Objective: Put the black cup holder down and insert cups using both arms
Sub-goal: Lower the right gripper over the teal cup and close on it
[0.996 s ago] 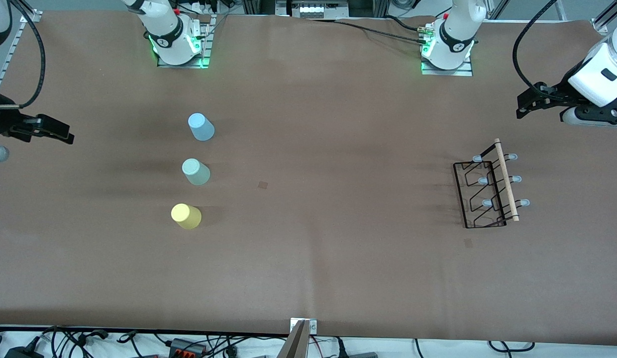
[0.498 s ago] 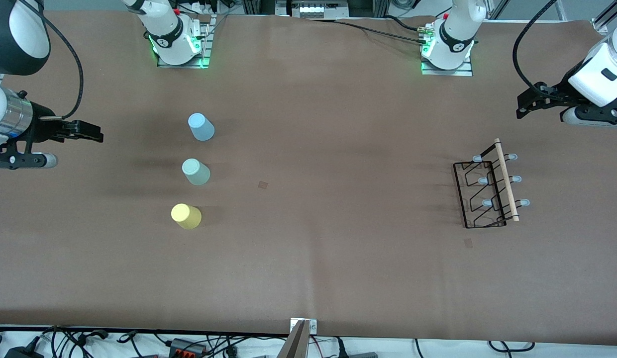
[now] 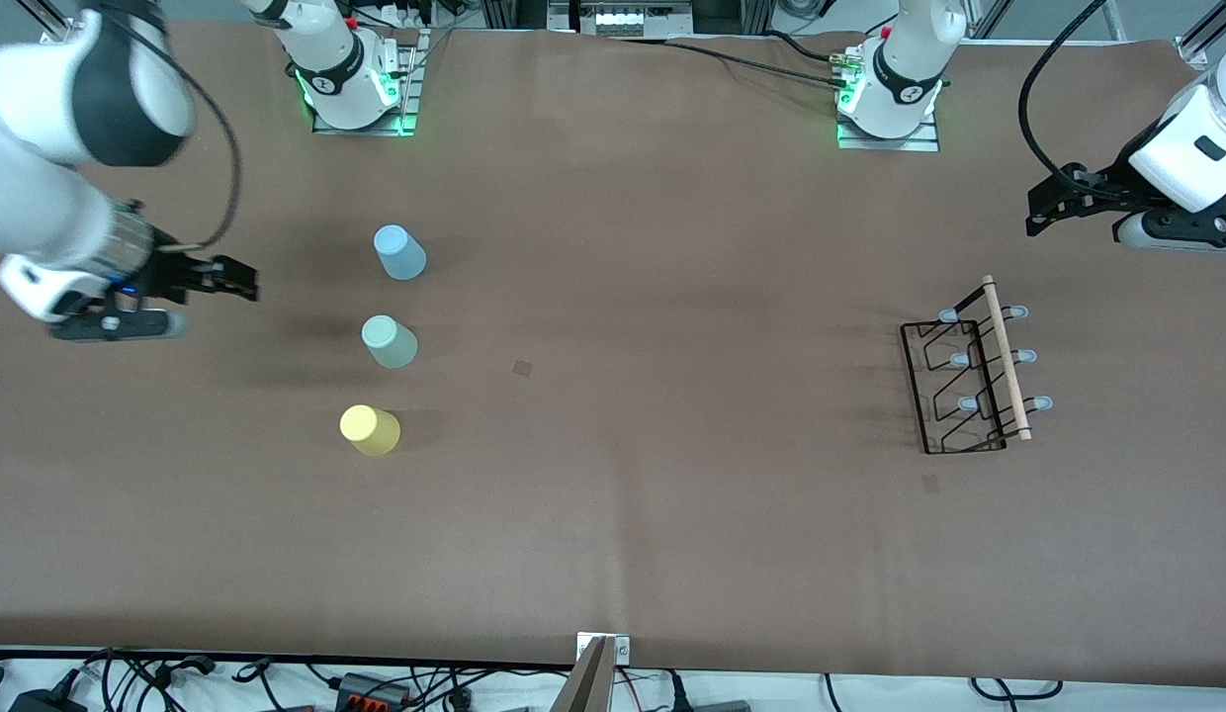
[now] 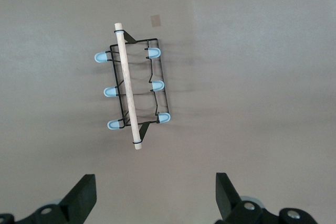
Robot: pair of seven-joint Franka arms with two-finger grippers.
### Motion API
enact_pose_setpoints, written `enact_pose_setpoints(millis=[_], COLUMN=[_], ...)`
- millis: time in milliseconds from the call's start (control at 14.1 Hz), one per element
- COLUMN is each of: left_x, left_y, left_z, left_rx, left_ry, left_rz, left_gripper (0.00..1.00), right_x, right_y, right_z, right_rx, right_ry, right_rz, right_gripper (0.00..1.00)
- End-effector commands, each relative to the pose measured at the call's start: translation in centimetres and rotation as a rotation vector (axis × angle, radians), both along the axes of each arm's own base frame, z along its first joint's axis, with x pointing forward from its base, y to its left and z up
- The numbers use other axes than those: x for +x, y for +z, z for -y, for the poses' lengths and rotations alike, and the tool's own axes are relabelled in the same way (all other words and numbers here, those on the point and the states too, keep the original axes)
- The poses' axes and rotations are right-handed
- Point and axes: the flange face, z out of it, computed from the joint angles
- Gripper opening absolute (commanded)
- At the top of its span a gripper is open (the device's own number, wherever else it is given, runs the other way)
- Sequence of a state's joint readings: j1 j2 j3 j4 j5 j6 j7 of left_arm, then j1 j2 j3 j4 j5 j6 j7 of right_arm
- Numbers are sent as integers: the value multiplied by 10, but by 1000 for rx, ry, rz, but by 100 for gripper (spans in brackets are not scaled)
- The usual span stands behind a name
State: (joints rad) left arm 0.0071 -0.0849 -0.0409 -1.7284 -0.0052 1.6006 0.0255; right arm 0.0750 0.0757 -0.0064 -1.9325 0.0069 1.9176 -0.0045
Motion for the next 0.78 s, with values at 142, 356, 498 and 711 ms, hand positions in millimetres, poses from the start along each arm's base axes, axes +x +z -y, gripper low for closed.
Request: enact_pose_setpoints(millis=[142,356,498,711], left_x=[2,2,2,3], left_y=[5,5,5,5], left_z=[1,2,2,1], left_rx=[-3,-3,-3,-3], left_ry=[-8,-8,-8,-7], left_rz=[-2,-2,-2,-2], left_gripper=[100,100,100,100], right_x=[-28,-28,-26,-24], right_y=[-56,-85,-102,-112], right_z=[-31,-53,-61,-68], right_rx=[9,1,-1,-1], right_ry=[-69,-133,-146,-149], right_rz=[55,50,50,53], right_gripper=[100,100,100,100])
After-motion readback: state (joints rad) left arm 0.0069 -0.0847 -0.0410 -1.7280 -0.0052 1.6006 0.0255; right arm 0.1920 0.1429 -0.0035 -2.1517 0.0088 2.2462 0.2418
